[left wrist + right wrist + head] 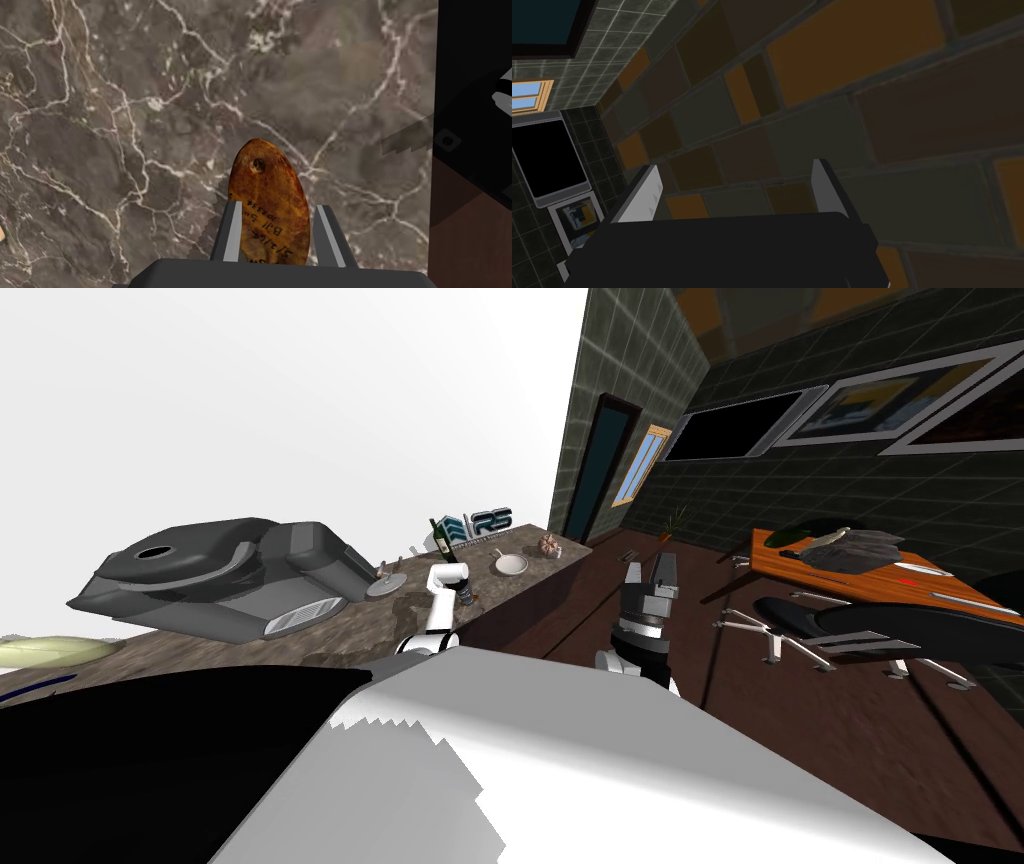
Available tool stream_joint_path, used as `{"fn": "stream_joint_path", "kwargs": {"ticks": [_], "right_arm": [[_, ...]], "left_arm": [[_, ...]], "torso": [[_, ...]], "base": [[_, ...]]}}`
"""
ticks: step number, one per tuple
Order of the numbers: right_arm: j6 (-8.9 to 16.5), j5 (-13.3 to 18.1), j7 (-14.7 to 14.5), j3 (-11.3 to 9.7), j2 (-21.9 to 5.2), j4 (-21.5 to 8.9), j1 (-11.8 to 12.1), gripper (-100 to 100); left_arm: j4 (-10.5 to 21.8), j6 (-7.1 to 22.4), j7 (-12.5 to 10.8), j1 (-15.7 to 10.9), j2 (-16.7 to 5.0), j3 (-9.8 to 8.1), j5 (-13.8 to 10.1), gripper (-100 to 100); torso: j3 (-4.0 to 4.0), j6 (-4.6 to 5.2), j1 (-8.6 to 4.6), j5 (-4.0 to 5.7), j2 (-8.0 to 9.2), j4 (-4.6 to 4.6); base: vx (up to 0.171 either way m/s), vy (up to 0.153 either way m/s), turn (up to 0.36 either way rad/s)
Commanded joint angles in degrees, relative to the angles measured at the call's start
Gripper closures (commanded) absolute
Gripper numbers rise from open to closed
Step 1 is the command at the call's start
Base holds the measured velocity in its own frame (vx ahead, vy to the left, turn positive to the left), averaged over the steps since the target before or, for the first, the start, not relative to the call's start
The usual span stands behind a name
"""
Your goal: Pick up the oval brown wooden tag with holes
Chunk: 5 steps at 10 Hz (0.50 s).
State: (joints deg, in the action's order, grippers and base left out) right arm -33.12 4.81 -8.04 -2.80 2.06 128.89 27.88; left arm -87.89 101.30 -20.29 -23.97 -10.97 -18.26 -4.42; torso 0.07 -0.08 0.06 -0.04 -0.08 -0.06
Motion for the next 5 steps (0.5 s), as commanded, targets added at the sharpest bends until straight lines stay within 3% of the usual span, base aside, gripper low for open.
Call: {"fn": "stream_joint_path", "kwargs": {"ticks": [1, 2, 3, 5], "right_arm": [[0.0, 0.0, 0.0, 0.0, 0.0, 0.0, 0.0, 0], [0.0, 0.0, 0.0, 0.0, 0.0, 0.0, 0.0, 0], [0.0, 0.0, 0.0, 0.0, 0.0, 0.0, 0.0, 0], [0.0, 0.0, 0.0, 0.0, 0.0, 0.0, 0.0, 0]], "left_arm": [[0.0, 0.0, 0.0, 0.0, 0.0, 0.0, 0.0, 100], [-0.01, -0.02, 0.0, -0.01, 0.0, 0.0, 0.0, 0], [-1.39, 1.98, 0.18, -0.37, -0.2, -0.01, -0.23, 100], [-2.68, 3.52, 0.33, -0.56, -0.37, -0.06, -0.43, 100]], "torso": [[0.0, 0.0, 0.0, 0.0, 0.0, 0.0], [0.01, 0.0, 0.0, 0.0, -0.01, -0.01], [0.02, 0.0, 0.0, 0.0, -0.02, -0.01], [0.03, -0.01, -0.06, 0.02, -0.05, -0.02]], "base": [[0.0, 0.0, 0.0], [0.0, 0.0, 0.0], [0.006, -0.011, 0.053], [0.012, -0.016, 0.043]]}}
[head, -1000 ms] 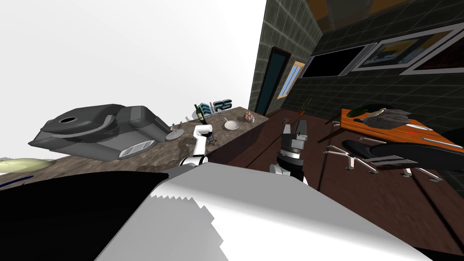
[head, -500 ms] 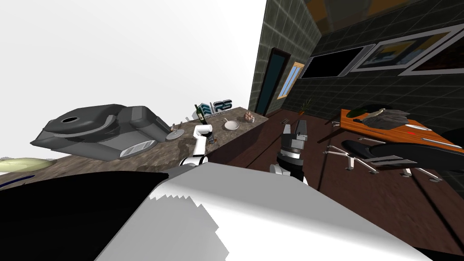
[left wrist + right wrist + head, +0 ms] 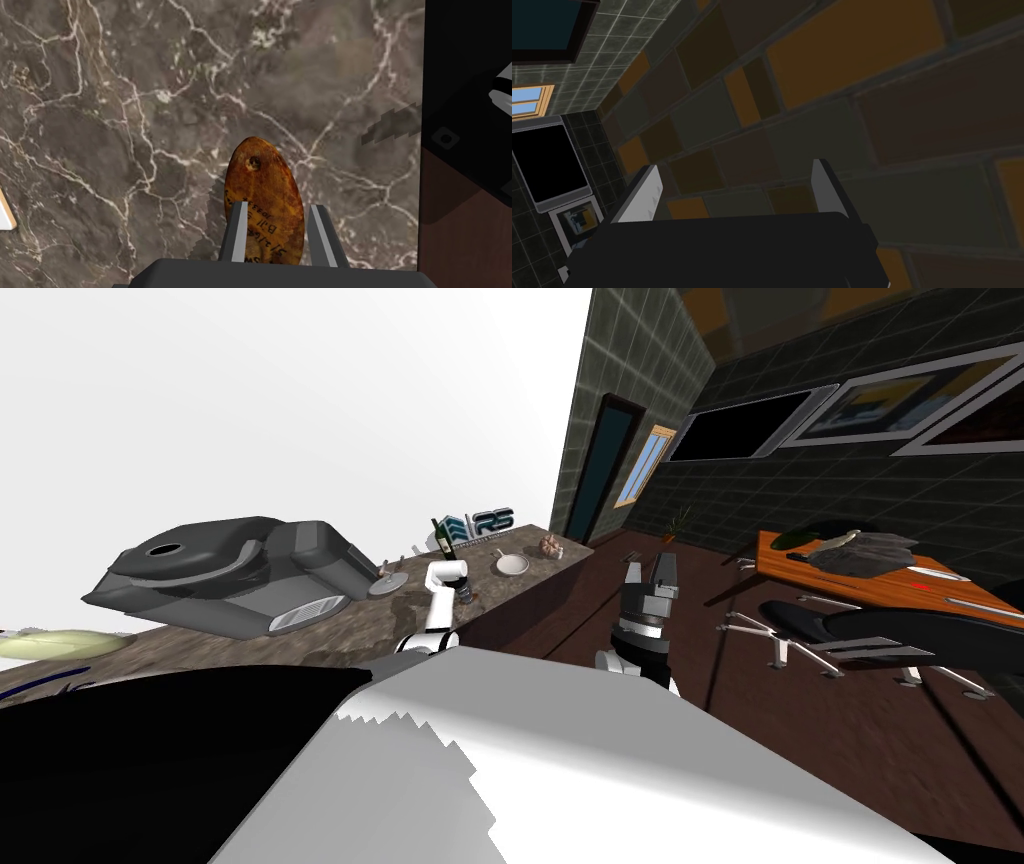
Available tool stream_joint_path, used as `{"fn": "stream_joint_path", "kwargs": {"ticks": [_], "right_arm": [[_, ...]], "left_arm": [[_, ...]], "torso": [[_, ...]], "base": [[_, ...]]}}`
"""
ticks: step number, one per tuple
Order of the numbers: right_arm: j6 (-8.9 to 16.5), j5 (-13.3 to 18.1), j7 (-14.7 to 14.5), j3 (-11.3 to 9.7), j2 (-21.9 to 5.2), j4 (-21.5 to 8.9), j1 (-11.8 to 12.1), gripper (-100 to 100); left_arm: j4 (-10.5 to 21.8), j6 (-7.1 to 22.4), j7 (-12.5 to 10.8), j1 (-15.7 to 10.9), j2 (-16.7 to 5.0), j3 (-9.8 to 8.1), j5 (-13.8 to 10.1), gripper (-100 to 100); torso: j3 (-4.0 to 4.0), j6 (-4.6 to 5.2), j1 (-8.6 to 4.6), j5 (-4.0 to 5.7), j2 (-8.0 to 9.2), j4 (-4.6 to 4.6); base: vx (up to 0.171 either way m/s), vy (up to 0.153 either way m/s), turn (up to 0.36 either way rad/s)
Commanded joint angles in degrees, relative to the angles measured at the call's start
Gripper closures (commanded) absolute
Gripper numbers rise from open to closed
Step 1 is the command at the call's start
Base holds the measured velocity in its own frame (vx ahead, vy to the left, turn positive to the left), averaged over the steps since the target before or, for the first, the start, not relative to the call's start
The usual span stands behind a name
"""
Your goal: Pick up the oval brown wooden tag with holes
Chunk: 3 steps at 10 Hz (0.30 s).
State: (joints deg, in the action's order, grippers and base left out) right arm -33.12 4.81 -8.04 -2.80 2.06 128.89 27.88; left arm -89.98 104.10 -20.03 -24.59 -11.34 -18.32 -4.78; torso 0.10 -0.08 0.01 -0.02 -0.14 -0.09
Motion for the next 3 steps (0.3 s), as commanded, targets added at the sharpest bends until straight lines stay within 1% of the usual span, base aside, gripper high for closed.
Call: {"fn": "stream_joint_path", "kwargs": {"ticks": [1, 2, 3], "right_arm": [[0.0, 0.0, 0.0, 0.0, 0.0, 0.0, 0.0, 0], [0.0, 0.0, 0.0, 0.0, 0.0, 0.0, 0.0, 0], [0.0, 0.0, 0.0, 0.0, 0.0, 0.0, 0.0, 0]], "left_arm": [[-1.45, 1.74, 0.17, -0.07, -0.12, -0.03, -0.21, 100], [-0.99, 0.97, 0.07, 0.04, 0.0, 0.02, -0.09, 100], [-1.13, 1.19, 0.09, 0.03, -0.01, 0.03, -0.1, 0]], "torso": [[0.0, 0.0, 0.0, 0.0, 0.0, 0.0], [0.0, 0.0, 0.01, -0.01, 0.0, -0.01], [0.02, 0.01, 0.04, -0.03, 0.0, -0.02]], "base": [[0.009, -0.01, 0.03], [0.0, 0.0, 0.0], [0.0, 0.0, 0.0]]}}
